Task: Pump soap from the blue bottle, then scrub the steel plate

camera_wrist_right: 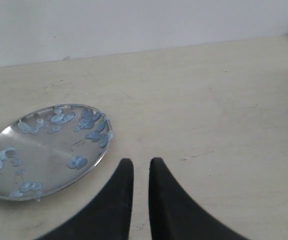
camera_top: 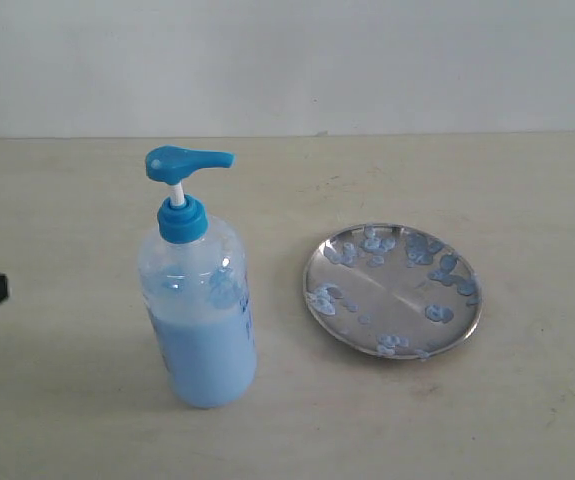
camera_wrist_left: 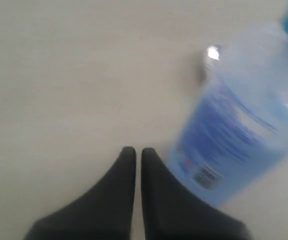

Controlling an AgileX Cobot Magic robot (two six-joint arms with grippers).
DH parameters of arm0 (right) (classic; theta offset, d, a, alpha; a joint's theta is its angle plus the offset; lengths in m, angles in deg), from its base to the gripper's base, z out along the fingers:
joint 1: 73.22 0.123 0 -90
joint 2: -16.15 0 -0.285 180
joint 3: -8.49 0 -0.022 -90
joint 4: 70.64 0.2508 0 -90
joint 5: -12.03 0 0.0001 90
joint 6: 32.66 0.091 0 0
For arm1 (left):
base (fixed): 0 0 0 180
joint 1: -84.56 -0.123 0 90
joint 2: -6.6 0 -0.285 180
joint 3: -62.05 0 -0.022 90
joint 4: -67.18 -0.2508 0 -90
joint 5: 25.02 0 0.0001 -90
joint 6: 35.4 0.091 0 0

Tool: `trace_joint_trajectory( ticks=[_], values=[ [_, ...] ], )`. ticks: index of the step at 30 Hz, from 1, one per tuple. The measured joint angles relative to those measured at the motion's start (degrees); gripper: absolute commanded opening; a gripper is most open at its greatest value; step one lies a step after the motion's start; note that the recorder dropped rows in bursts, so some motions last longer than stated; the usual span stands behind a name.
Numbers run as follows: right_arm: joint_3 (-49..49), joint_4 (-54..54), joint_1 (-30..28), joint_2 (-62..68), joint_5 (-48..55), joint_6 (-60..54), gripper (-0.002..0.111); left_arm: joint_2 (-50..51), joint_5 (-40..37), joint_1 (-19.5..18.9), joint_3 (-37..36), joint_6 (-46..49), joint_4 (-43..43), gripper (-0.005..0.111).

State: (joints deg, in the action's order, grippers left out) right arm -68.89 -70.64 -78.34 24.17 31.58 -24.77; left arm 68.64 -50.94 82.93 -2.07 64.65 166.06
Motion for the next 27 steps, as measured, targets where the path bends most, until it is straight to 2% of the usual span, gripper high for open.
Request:
trace_joint_trajectory(
  ticks=[1,3,4,6,7,11,14,16,19,21,23,27],
  values=[
    [0.0,0.0,0.0,0.0,0.0,0.0,0.001,0.0,7.01,0.0,3.14,-8.18,0.11,0.004],
    [0.0,0.0,0.0,0.0,0.0,0.0,0.001,2.06,16.23,0.0,9.46,-17.4,0.11,0.004],
    [0.0,0.0,0.0,0.0,0.0,0.0,0.001,3.81,16.81,0.0,11.81,-18.87,0.36,0.004],
    [0.0,0.0,0.0,0.0,0.0,0.0,0.001,11.94,12.05,0.0,18.89,-21.57,0.48,0.004],
    [0.0,0.0,0.0,0.0,0.0,0.0,0.001,18.79,6.37,0.0,23.47,-24.07,-0.18,0.004],
    [0.0,0.0,0.0,0.0,0.0,0.0,0.001,31.78,-3.32,0.0,29.83,-25.57,0.59,0.004],
    [0.0,0.0,0.0,0.0,0.0,0.0,0.001,36.95,0.37,0.0,31.0,-20.78,0.6,0.004],
    [0.0,0.0,0.0,0.0,0.0,0.0,0.001,38.19,8.19,0.03,31.26,-11.95,0.6,0.004],
    [0.0,0.0,0.0,0.0,0.0,0.0,0.001,38.45,15.41,-0.37,31.93,7.78,0.67,0.004],
    [0.0,0.0,0.0,0.0,0.0,0.0,0.001,38.45,12.83,-0.94,32.69,15.3,0.67,0.004],
    [0.0,0.0,0.0,0.0,0.0,0.0,0.001,38.45,5.5,-1.14,34.0,18.95,0.82,0.004],
    [0.0,0.0,0.0,0.0,0.0,0.0,0.001,38.04,-8.51,-1.01,36.2,17.23,0.96,0.004]
  ],
)
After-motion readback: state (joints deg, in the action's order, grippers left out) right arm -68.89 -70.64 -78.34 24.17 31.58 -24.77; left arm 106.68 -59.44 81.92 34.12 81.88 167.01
